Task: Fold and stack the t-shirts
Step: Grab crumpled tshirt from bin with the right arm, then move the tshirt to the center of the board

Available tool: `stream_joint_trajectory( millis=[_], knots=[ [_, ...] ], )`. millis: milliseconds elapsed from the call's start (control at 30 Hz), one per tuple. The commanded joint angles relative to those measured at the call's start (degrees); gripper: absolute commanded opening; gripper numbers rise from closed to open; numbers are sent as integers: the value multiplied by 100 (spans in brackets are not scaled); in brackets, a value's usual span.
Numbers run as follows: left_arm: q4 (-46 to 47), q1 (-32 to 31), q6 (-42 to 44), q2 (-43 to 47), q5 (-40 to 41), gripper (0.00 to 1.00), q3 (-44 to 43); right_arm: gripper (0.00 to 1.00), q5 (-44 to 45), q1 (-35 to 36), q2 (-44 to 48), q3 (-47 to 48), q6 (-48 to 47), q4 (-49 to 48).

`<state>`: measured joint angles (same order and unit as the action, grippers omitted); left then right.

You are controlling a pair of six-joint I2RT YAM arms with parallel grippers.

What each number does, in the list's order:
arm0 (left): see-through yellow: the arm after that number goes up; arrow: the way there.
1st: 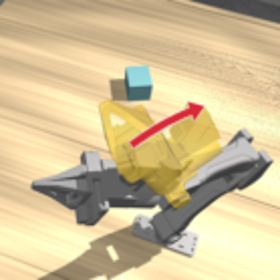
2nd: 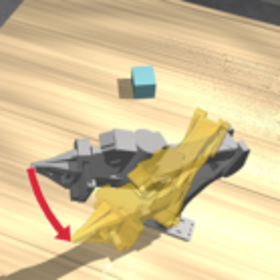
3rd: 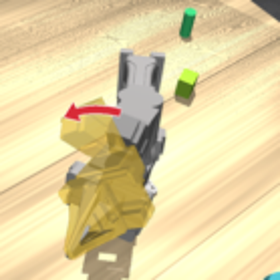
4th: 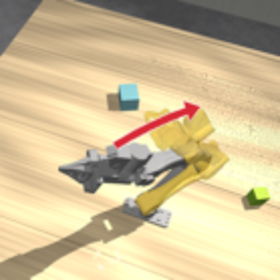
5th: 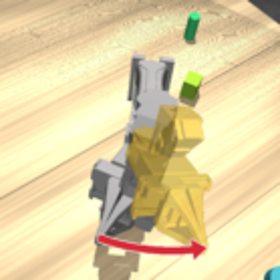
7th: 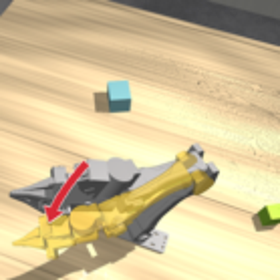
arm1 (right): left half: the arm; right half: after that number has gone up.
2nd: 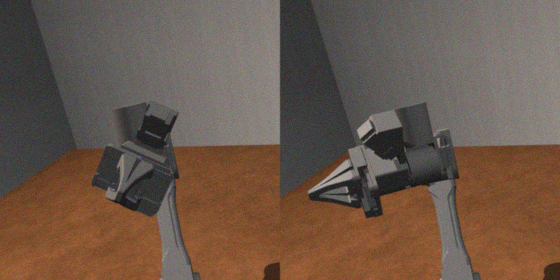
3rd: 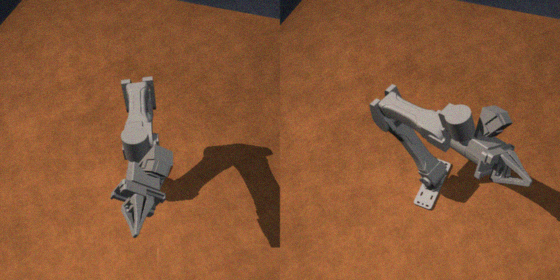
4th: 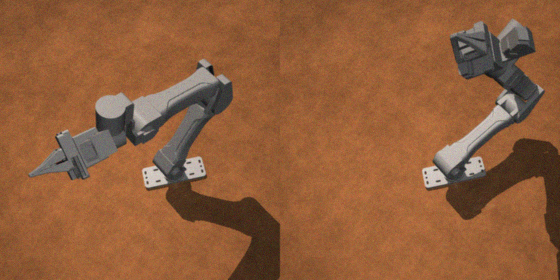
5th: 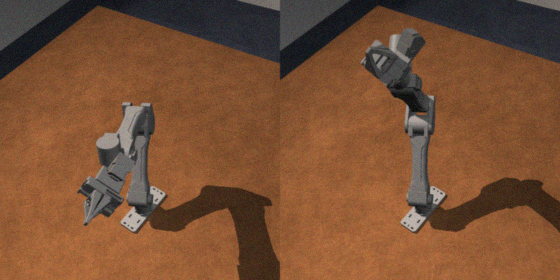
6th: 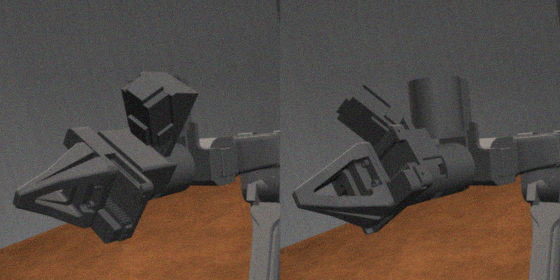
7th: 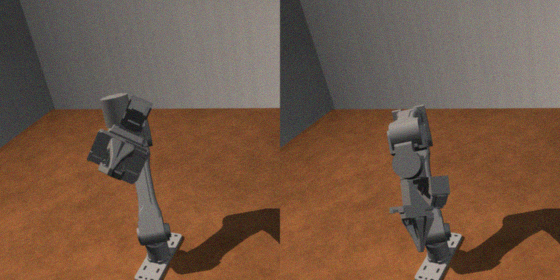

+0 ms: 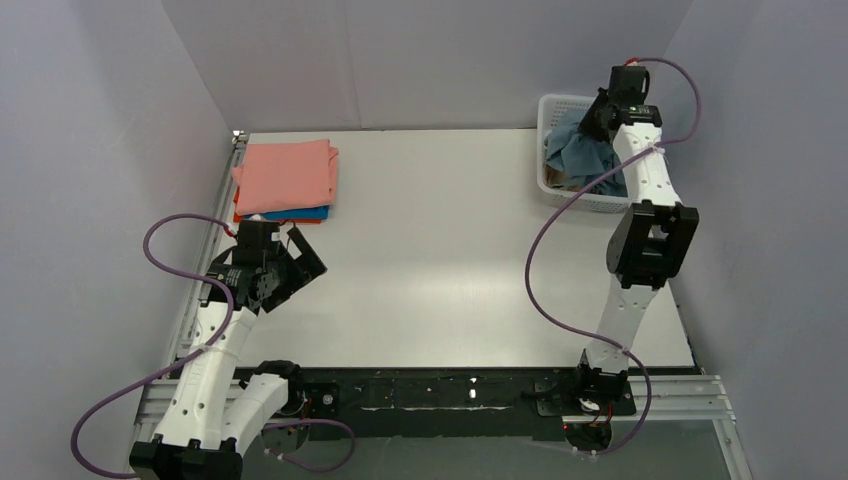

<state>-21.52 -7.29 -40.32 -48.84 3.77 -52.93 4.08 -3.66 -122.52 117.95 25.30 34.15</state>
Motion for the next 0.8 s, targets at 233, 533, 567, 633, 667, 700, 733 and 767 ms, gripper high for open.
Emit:
stream_joint_trajectory(
  millis=[233, 533, 567, 633, 667, 700, 733, 767],
  knots=[
    [-309, 15, -40, 29, -214, 99, 84, 1, -1288, 131, 2931, 69, 145, -1194],
    [-381, 10, -147, 351, -320, 99, 193, 1, -2871, 1354, 3619, 793, 118, -1094],
    [-406, 8, -162, 383, -323, 99, 196, 1, -2941, 1586, 3661, 831, 96, -1106],
    [-486, 16, -178, 434, -316, 99, 193, 1, -3072, 2040, 3695, 931, 76, -1127],
    [-548, 16, -178, 454, -297, 99, 183, 1, -3192, 2253, 3686, 965, 85, -1164],
    [-622, 16, -178, 482, -271, 99, 164, 1, -3314, 2437, 3672, 993, 87, -1227],
    [-704, 17, -197, 505, -219, 100, 148, 1, -3380, 2588, 3665, 990, 102, -1272],
    [-808, 15, -205, 542, -166, 100, 112, 1, -3408, 2719, 3664, 943, 120, -1321]
  ],
)
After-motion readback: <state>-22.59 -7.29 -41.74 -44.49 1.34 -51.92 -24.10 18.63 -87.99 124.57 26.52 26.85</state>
